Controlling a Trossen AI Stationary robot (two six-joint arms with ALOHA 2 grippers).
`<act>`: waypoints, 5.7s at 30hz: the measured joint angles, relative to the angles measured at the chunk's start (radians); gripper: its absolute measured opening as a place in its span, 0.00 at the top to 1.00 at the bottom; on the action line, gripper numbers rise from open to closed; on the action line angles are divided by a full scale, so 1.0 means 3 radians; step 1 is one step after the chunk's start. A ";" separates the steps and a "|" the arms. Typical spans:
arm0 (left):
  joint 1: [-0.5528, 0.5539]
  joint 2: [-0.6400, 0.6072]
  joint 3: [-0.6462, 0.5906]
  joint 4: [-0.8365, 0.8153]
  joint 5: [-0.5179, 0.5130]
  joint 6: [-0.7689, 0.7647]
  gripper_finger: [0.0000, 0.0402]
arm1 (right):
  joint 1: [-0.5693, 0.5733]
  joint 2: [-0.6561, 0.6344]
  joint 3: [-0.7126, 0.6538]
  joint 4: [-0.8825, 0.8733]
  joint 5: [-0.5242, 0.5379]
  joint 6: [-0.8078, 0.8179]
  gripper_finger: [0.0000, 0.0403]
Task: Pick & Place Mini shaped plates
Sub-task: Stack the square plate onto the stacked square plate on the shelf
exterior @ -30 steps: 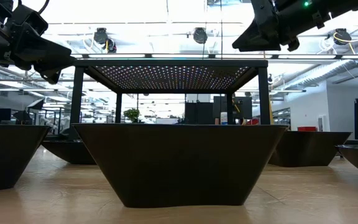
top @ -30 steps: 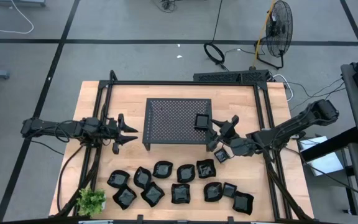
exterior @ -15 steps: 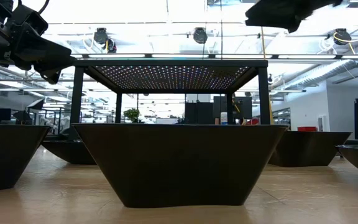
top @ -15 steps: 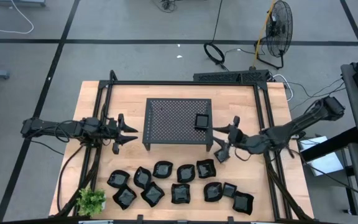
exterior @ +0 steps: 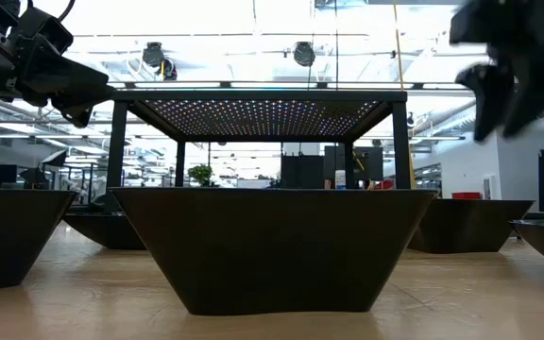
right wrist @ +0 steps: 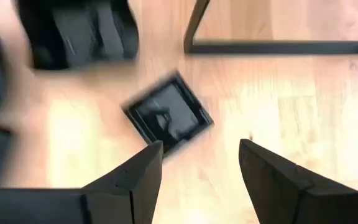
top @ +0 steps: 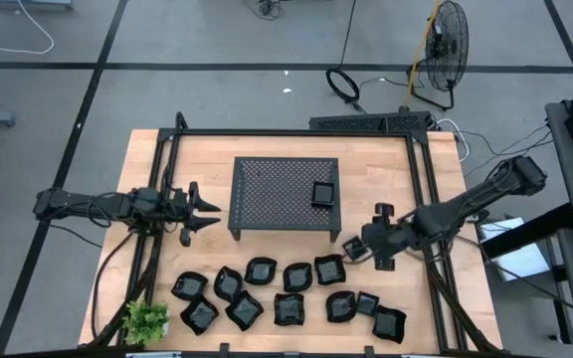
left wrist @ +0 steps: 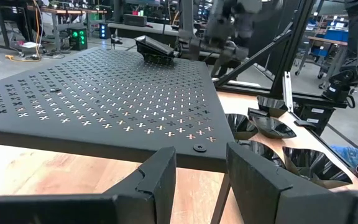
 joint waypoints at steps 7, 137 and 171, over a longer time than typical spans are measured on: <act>0.0000 0.0000 0.0000 -0.0001 0.0000 0.0000 0.64 | -0.0273 0.0437 -0.0013 0.0455 -0.0003 -0.0358 0.51; 0.0000 0.0000 0.0000 -0.0001 0.0000 0.0000 0.64 | -0.1909 0.1486 0.2976 -0.0846 -0.0959 -0.2129 1.00; 0.0001 0.0000 0.0000 0.0000 0.0000 0.0000 0.64 | -0.2004 0.1579 0.2978 -0.0799 -0.0962 -0.1677 0.87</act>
